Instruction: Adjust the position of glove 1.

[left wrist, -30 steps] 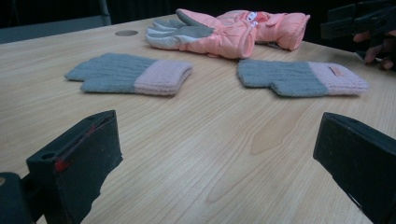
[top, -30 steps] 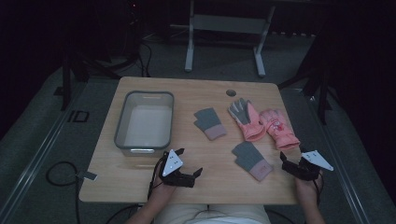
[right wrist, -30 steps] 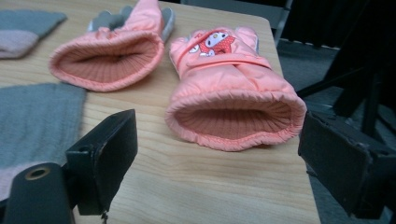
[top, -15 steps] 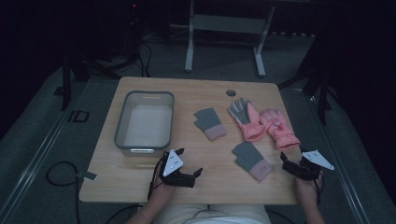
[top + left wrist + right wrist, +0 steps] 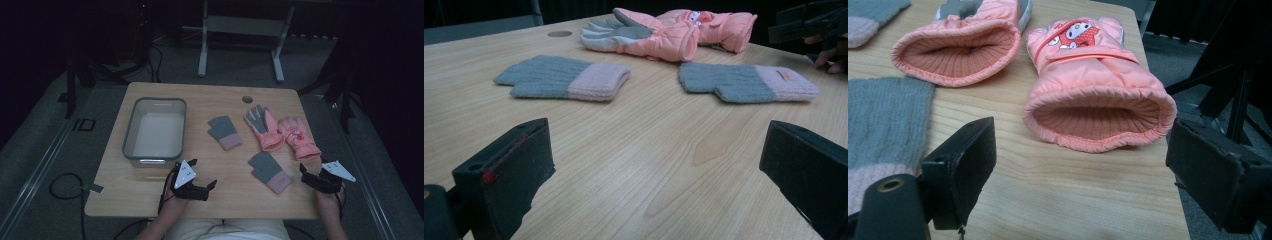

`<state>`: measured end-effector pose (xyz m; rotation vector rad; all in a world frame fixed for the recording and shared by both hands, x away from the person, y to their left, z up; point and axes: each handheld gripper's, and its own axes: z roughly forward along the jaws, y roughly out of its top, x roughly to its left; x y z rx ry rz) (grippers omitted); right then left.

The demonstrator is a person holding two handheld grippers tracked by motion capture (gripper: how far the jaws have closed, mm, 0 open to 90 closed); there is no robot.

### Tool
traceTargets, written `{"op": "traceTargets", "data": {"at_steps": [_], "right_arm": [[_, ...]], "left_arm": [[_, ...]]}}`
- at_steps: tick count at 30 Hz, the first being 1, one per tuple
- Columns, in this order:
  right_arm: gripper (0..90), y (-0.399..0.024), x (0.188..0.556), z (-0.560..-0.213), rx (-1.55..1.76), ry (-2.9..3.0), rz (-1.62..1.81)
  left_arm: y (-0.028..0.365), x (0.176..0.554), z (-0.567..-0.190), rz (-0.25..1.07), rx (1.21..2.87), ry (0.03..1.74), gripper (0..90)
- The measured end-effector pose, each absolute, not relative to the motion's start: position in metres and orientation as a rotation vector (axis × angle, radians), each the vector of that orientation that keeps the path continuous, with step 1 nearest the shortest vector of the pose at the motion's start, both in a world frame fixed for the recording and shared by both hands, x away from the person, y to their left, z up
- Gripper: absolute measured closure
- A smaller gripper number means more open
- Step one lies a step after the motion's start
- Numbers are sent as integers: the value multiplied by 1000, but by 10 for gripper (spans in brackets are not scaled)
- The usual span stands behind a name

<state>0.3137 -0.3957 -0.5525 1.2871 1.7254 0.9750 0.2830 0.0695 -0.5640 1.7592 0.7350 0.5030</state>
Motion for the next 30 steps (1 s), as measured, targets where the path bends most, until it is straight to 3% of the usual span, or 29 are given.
{"op": "traceTargets", "data": {"at_steps": [8,30], "right_arm": [[126,-392,313,-544,1271,1736,969],[119,-371,330,-475,1235,1735,1073]], "left_arm": [[69,283,-564,505,1760,732,4],[70,283,-564,501,1756,732,4]]}}
